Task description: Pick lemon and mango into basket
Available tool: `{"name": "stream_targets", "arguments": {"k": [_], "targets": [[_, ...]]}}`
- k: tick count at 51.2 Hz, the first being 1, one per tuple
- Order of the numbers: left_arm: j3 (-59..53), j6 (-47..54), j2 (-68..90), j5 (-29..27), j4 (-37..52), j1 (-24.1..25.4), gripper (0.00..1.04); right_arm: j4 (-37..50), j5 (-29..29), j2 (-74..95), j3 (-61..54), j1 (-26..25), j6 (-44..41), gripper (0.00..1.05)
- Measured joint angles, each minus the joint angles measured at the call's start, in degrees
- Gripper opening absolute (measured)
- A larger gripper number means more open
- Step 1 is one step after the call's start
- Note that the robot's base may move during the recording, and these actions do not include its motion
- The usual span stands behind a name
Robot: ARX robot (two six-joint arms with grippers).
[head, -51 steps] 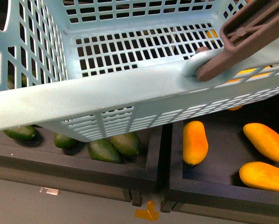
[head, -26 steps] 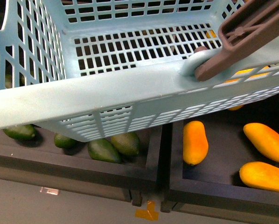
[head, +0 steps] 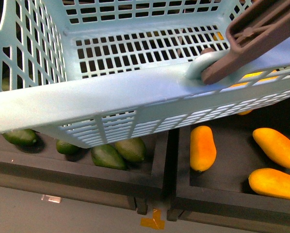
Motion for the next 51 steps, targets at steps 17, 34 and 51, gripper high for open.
{"name": "stream_targets", "arguments": {"k": [17,34,51], "targets": [[0.0,0.0,0.0,0.09,0.0,0.0,0.05,-5.11,3.78,-17.33,3.5,13.2,0.24,0.64],[0.0,0.0,0.0,0.11,0.0,0.0,0.05,-3.04,12.24,-9.29,7.67,33.44,-0.96,0.63],[0.0,-0.04,0.0,-0.2,0.0,0.07,0.05,-3.91,15.98,-9.29,8.07,35.01,-3.39,0.97]]}}
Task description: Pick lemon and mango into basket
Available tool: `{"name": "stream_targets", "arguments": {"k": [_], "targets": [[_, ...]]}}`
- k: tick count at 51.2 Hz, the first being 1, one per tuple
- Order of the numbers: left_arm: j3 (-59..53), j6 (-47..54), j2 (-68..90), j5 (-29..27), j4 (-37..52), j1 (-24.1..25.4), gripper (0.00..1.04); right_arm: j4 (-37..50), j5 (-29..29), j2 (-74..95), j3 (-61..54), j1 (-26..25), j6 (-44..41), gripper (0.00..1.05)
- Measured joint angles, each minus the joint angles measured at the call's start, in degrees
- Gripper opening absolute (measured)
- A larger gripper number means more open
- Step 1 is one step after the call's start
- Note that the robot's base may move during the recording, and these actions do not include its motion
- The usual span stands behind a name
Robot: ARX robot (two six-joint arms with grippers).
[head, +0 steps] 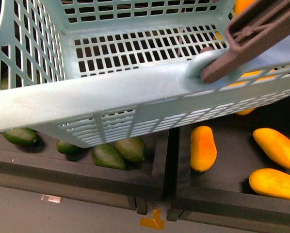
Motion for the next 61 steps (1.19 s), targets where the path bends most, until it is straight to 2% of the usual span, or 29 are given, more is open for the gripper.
{"name": "stream_targets", "arguments": {"k": [6,8,10,13,16,28,33,37,41,45,61], "targets": [[-0.11,-0.57,0.13,0.44,-0.02,-0.07,0.05,-2.67,4.83,-4.11,-1.11,-2.19,-2.03,0.96],[-0.11,-0.5,0.13,0.31,-0.02,-0.07,0.05,-0.44,4.07,-6.4,-3.21,-3.91,-4.66,0.93],[-0.11,-0.42,0.13,0.17,-0.02,-0.02,0.05,9.4,0.26,-9.64,-8.59,-6.08,-9.79,0.85],[-0.11,-0.35,0.13,-0.17,-0.02,0.11,0.05,21.0,-2.36,-13.81,-16.13,-7.82,-17.79,0.73],[-0.11,-0.13,0.13,-0.26,-0.02,0.09,0.05,26.38,-3.52,-16.44,-21.31,-8.41,-22.01,0.62],[-0.11,-0.31,0.13,0.33,-0.02,0.0,0.05,32.61,-6.49,-23.87,-36.89,-11.13,-26.86,0.17],[-0.11,-0.11,0.13,0.2,-0.02,-0.02,0.05,33.4,-6.93,-26.4,-40.06,-11.91,-27.26,0.03],[-0.11,-0.11,0.13,0.2,-0.02,-0.02,0.05,33.68,-7.5,-28.35,-42.53,-12.41,-27.61,0.02],[-0.11,-0.17,0.13,0.17,-0.02,0.0,0.05,33.73,-11.39,-30.64,-45.07,-15.13,-27.67,0.02],[-0.11,-0.11,0.13,0.11,-0.02,0.02,0.05,33.73,-11.37,-32.85,-47.19,-16.44,-27.65,0.02],[-0.11,-0.13,0.13,0.2,-0.02,0.0,0.05,29.99,-11.61,-43.28,-53.72,-16.52,-27.67,0.02]]}}
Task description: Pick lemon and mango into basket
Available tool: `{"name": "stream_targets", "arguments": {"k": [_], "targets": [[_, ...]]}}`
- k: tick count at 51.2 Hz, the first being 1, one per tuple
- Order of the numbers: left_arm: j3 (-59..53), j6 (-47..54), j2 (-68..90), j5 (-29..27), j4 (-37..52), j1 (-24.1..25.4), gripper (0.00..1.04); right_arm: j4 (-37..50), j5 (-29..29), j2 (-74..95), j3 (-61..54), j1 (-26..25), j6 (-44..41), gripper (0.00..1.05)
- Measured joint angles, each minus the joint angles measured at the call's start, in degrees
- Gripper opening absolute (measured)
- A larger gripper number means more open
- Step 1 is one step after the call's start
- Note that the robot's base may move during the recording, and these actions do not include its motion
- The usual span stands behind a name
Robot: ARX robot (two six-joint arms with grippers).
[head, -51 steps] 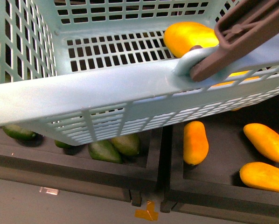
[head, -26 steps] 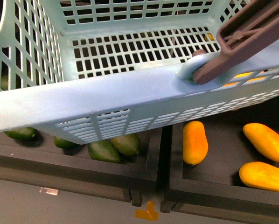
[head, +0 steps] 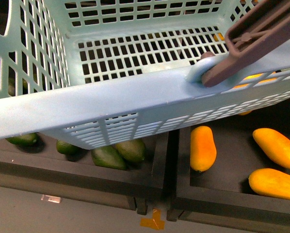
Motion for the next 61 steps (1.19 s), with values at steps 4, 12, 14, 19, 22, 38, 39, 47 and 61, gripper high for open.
{"name": "stream_targets", "arguments": {"k": [4,12,14,19,22,38,39,47,61], "targets": [[0.0,0.04,0.0,-0.24,0.0,0.0,0.05,-1.4,0.0,-2.29,-0.87,0.0,0.0,0.02],[0.0,0.0,0.0,-0.04,0.0,0.0,0.05,-4.35,0.0,-6.71,-2.23,0.0,0.0,0.02],[0.0,0.0,0.0,-0.02,0.0,0.0,0.05,-4.96,0.0,-7.48,-2.43,0.0,0.0,0.02],[0.0,0.02,0.0,-0.04,0.0,0.0,0.05,-6.45,0.02,-9.88,-3.43,0.0,0.0,0.02],[0.0,-0.02,0.0,0.04,0.0,0.0,0.05,-5.51,-0.04,-10.67,-4.22,0.0,0.0,0.02],[0.0,0.04,0.0,-0.04,0.0,0.0,0.05,-11.32,-0.02,-17.03,-4.22,0.0,0.0,0.02],[0.0,0.04,0.0,-0.04,0.0,0.0,0.05,-11.78,-0.02,-17.46,-4.22,0.0,0.0,0.02],[0.0,0.02,0.0,0.0,0.0,0.0,0.05,-15.32,-0.02,-21.07,-4.22,0.0,0.0,0.02],[0.0,0.02,0.0,0.0,0.0,0.0,0.05,-19.21,-0.02,-24.96,-4.22,0.0,0.0,0.02]]}}
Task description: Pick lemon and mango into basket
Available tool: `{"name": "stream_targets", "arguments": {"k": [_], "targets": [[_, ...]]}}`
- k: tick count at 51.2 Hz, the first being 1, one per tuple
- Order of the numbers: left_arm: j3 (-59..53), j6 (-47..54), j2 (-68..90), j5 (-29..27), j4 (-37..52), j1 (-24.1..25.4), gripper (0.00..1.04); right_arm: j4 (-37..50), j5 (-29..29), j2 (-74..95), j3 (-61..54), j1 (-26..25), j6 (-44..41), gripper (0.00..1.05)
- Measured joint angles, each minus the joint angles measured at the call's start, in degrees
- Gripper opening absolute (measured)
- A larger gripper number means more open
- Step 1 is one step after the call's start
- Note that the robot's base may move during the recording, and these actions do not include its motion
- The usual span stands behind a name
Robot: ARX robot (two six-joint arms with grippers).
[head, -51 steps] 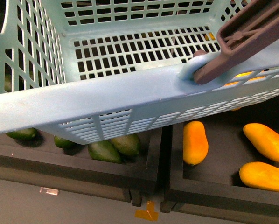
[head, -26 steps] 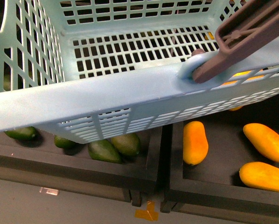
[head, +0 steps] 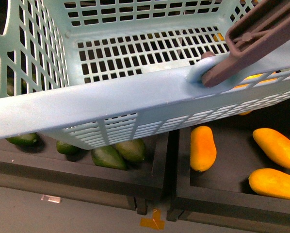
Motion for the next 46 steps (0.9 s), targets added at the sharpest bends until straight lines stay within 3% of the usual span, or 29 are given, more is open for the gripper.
{"name": "stream_targets", "arguments": {"k": [4,9,20,38,46], "targets": [[0.0,0.0,0.0,0.0,0.0,0.0,0.05,-0.87,0.0,-0.87,0.0,0.0,0.0,0.02],[0.0,0.0,0.0,0.02,0.0,0.0,0.05,-10.14,-0.02,-8.66,0.0,0.0,-0.02,0.02],[0.0,-0.09,0.0,0.17,0.0,0.0,0.05,-10.84,0.0,-10.51,0.0,0.0,-0.04,0.02],[0.0,0.04,0.0,-0.02,0.0,0.0,0.05,-10.84,0.0,-10.56,0.0,0.0,-0.09,0.61],[0.0,0.04,0.0,-0.02,0.02,-0.26,0.05,-10.84,0.11,-10.58,0.0,0.0,-0.09,0.92]]}}
